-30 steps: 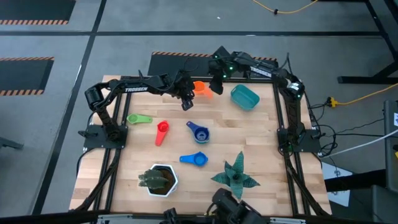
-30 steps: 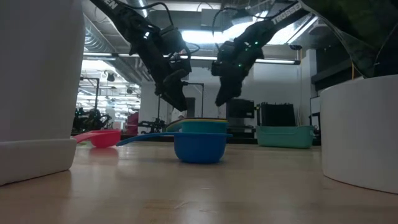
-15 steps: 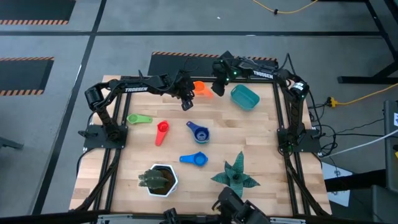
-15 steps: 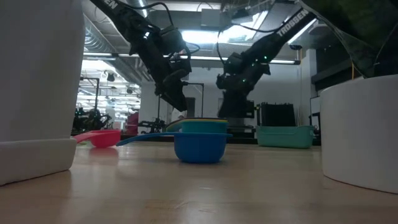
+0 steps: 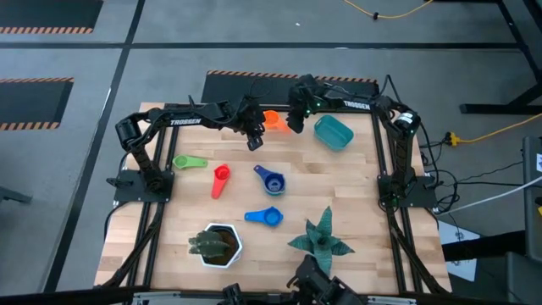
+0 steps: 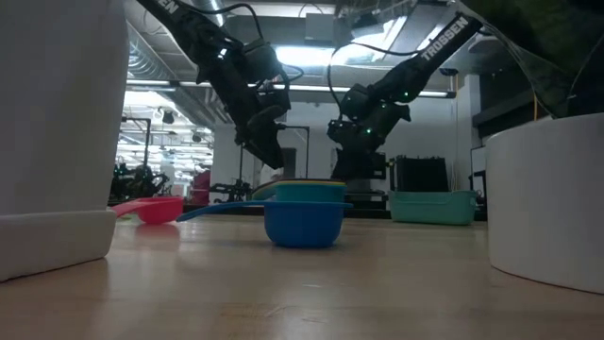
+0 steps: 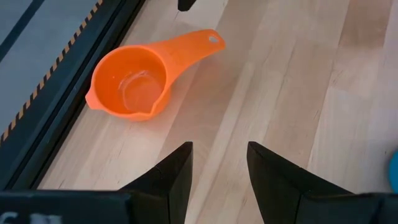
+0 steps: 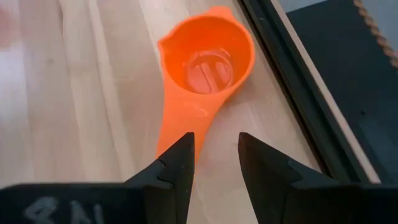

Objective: Nest measuring cups in basket
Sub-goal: Stack the orange measuring cup on top of the dark blue measuring cup

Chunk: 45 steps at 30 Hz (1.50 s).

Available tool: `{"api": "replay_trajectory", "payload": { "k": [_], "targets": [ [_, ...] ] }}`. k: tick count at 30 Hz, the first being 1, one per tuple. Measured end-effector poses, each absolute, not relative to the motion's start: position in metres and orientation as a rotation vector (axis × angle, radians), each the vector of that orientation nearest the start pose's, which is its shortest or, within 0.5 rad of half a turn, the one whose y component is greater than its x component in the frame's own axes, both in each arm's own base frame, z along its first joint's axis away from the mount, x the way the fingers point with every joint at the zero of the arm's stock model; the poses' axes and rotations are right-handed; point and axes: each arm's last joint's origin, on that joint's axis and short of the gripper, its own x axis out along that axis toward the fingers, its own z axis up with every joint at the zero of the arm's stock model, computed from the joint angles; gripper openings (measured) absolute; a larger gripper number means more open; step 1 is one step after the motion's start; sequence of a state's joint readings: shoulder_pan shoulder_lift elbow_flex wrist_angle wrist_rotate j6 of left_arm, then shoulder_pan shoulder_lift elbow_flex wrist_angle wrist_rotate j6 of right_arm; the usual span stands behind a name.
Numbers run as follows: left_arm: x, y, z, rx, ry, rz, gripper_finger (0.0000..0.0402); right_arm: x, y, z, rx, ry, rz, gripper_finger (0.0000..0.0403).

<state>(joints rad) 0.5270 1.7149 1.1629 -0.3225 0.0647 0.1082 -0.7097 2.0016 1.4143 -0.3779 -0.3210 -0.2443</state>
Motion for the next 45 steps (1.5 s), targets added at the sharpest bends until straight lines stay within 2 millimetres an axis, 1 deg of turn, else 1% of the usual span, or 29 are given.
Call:
{"api": "replay_trajectory", "payload": {
  "k": [6, 14, 19, 23, 29, 37, 45],
  "targets": [
    [0.312, 0.179, 0.213, -0.157, 0.864, 0.385, 0.0146, 0.327, -0.268, 0.173, 0.27, 0.876, -0.234, 0.0129],
    [0.312, 0.179, 0.213, -0.157, 0.864, 0.385, 0.0146, 0.329, -0.27, 0.173, 0.28, 0.853, -0.246, 0.0129],
    [0.313, 0.178, 0.213, -0.155, 0.864, 0.381, 0.0146, 0.331, -0.271, 0.166, 0.294, 0.858, -0.231, 0.0129],
    [0.315, 0.175, 0.213, -0.151, 0.864, 0.373, 0.0146, 0.332, -0.271, 0.154, 0.314, 0.878, -0.217, 0.0129],
    [0.317, 0.17, 0.213, -0.144, 0.865, 0.357, 0.0146, 0.334, -0.271, 0.146, 0.347, 0.866, -0.16, 0.0129],
    [0.318, 0.169, 0.213, -0.142, 0.865, 0.354, 0.0146, 0.335, -0.269, 0.147, 0.387, 0.842, -0.116, 0.0129],
    [0.318, 0.169, 0.213, -0.142, 0.865, 0.354, 0.0146, 0.335, -0.269, 0.147, 0.449, 0.84, -0.144, 0.0129]
  ]
}}
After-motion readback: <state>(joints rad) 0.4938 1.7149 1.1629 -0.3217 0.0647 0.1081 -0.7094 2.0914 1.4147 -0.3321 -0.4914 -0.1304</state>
